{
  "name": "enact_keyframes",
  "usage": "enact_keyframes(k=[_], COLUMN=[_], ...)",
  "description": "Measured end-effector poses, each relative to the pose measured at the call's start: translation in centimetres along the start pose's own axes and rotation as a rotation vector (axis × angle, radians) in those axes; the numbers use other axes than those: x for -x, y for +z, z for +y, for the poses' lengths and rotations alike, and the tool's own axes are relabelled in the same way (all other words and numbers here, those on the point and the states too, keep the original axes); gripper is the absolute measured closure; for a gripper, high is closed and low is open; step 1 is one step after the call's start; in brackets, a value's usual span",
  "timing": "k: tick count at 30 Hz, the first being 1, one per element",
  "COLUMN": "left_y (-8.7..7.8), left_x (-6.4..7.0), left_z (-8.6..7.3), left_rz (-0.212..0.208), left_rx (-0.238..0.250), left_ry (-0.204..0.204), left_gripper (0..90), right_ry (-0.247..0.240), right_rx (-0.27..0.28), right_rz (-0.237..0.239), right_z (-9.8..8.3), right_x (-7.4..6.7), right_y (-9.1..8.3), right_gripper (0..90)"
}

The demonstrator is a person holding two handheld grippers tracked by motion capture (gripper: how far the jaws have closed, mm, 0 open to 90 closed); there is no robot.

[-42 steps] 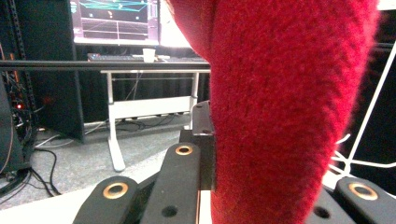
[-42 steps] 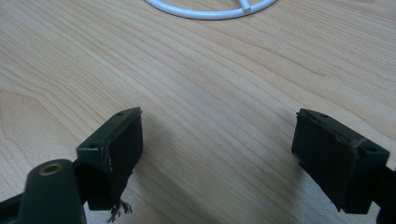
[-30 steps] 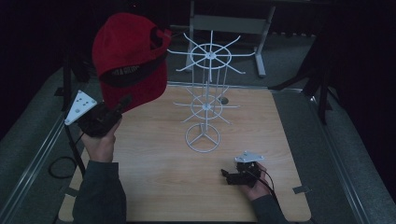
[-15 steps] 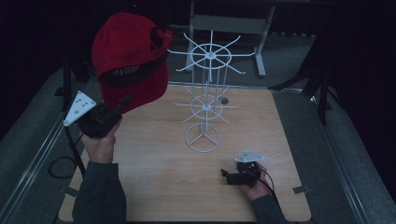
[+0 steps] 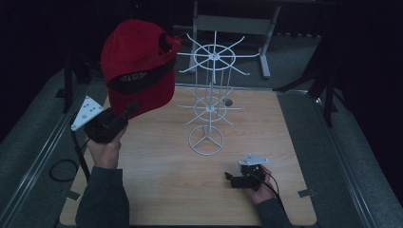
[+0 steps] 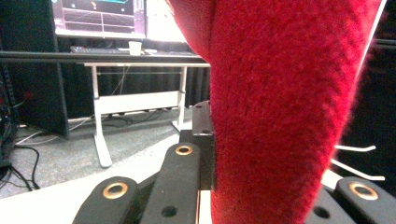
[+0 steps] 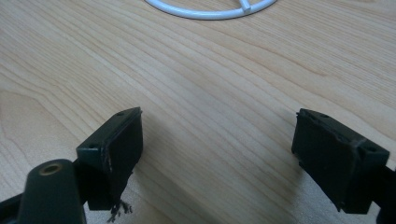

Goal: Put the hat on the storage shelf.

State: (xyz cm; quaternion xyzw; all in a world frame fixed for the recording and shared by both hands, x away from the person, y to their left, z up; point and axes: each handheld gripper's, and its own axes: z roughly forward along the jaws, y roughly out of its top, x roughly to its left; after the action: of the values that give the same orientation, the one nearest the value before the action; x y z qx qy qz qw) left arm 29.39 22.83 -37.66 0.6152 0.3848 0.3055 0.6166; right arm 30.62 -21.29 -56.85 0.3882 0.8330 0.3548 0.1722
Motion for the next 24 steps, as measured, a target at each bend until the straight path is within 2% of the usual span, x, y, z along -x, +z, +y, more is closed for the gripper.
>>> enact_keyframes(k=[24], left_y=[0.4], left_x=[0.1], left_z=[-3.0], left_rz=[0.002], left_rx=[-0.047], left_ry=[-0.022], left_gripper=[84.6], right_ry=[-0.001], right_rx=[0.0], right_rz=[0.0], right_z=[0.0], right_x=[0.0], right_y=[0.0], right_gripper=[16.3])
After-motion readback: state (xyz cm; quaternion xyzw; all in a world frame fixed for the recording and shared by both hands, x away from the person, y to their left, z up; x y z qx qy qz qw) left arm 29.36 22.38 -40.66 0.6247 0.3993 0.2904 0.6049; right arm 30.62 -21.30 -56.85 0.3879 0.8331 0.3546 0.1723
